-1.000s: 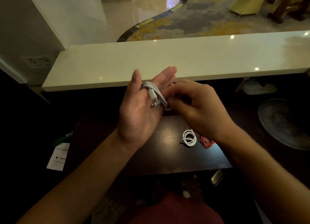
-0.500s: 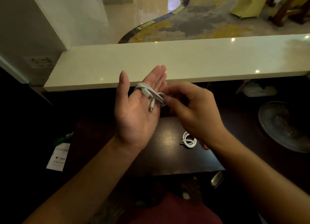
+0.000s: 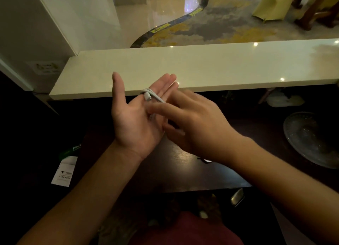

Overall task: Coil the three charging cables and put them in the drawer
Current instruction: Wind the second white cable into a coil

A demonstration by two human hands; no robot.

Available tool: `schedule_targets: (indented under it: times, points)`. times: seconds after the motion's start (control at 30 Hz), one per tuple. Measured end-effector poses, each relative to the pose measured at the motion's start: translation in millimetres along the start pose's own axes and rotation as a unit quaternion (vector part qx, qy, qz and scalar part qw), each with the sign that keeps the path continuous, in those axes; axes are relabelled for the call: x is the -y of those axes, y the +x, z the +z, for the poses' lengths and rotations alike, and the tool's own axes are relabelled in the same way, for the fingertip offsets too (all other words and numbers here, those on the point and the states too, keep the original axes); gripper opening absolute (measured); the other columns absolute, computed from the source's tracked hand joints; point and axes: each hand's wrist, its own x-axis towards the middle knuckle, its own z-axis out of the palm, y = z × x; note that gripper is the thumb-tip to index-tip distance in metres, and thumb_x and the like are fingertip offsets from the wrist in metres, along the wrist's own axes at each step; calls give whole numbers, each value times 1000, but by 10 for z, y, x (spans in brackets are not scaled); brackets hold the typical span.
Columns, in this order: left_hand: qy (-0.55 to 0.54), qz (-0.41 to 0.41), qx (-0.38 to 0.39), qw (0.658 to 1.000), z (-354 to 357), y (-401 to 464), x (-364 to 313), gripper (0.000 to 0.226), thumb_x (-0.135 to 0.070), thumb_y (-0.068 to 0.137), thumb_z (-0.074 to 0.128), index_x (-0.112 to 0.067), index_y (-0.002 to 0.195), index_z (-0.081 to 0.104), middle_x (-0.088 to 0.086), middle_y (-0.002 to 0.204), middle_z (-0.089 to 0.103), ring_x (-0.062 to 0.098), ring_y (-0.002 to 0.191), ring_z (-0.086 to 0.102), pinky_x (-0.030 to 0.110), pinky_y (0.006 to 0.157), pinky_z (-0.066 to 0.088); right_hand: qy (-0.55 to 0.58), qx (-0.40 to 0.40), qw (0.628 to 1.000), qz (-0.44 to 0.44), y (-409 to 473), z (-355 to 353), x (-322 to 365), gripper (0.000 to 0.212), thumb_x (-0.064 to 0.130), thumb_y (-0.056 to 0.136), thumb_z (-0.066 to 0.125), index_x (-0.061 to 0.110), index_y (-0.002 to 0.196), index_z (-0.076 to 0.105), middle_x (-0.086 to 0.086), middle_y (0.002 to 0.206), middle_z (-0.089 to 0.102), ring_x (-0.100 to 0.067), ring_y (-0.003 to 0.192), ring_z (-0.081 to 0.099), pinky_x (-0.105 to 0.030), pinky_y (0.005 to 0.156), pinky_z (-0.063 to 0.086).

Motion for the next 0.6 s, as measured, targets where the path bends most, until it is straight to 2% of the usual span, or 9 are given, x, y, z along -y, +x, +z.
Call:
schedule_targets:
  times: [0.1, 0.2, 0.23, 0.3, 0.33, 0.37, 0.43, 0.53, 0.6]
  points:
    - [38, -23, -25, 999, -19, -13, 74, 105, -83, 89, 21, 0, 151, 39, 14, 153, 50, 25, 145, 45, 43, 125, 25, -41, 37, 998, -34, 76, -42, -111, 27, 26, 87, 75, 25, 114, 69, 3, 89, 71, -23, 74, 67, -28, 51, 43]
    - [29, -45, -10, 998, 10, -56, 105, 104, -81, 90, 21, 3, 149, 40, 17, 155, 46, 27, 145, 43, 40, 124, 27, -40, 20, 995, -85, 156, -61, -150, 15, 23, 87, 74, 16, 100, 72, -4, 86, 71, -30, 73, 65, -28, 53, 38]
    - [13, -48, -2, 999, 14, -67, 101, 105, -81, 90, 24, 4, 151, 37, 15, 159, 40, 26, 149, 35, 40, 125, 22, -26, 6, 995, -98, 165, -60, -152, 13, 22, 90, 72, 13, 99, 73, -7, 90, 71, -31, 77, 65, -31, 55, 43]
    - [-30, -53, 10, 998, -3, -81, 88, 108, -81, 91, 28, 5, 156, 22, 10, 159, 22, 23, 150, 15, 38, 127, -1, 4, -18, 993, -117, 149, -27, -130, 13, 18, 95, 68, 9, 100, 75, -11, 99, 71, -33, 86, 63, -41, 66, 51]
    - [-52, -57, 15, 997, -26, -86, 76, 110, -82, 90, 28, 5, 157, 20, 10, 160, 18, 23, 151, 9, 37, 126, -7, 21, -27, 992, -121, 126, -4, -110, 13, 17, 96, 67, 7, 100, 75, -13, 102, 71, -34, 89, 63, -44, 71, 52]
    - [-71, -60, 25, 995, -53, -97, 61, 111, -84, 89, 27, 5, 157, 22, 12, 165, 16, 25, 155, 6, 38, 126, -6, 44, -34, 991, -118, 92, 15, -81, 14, 16, 97, 67, 5, 99, 75, -14, 101, 72, -35, 91, 64, -47, 75, 52]
    - [-94, -59, 42, 993, -110, -119, 20, 115, -87, 86, 25, 4, 156, 24, 19, 165, 27, 34, 155, 20, 43, 128, 5, 98, -47, 989, -100, 10, 21, -35, 14, 14, 96, 69, 1, 96, 75, -14, 95, 71, -34, 90, 65, -46, 80, 52]
    - [-128, -28, 34, 991, -107, -154, -27, 116, -86, 85, 29, 8, 153, 28, 26, 158, 38, 40, 149, 34, 48, 127, 19, 161, -75, 982, -61, -109, -38, -17, 13, 11, 92, 75, -2, 96, 75, -12, 97, 73, -26, 91, 65, -32, 87, 52]
    - [-148, 1, 6, 989, -67, -147, -11, 112, -84, 88, 30, 10, 149, 34, 29, 152, 45, 43, 144, 42, 49, 124, 26, 165, -79, 982, -54, -151, -6, -36, 13, 11, 91, 76, -1, 96, 76, -11, 99, 73, -25, 89, 65, -31, 84, 51]
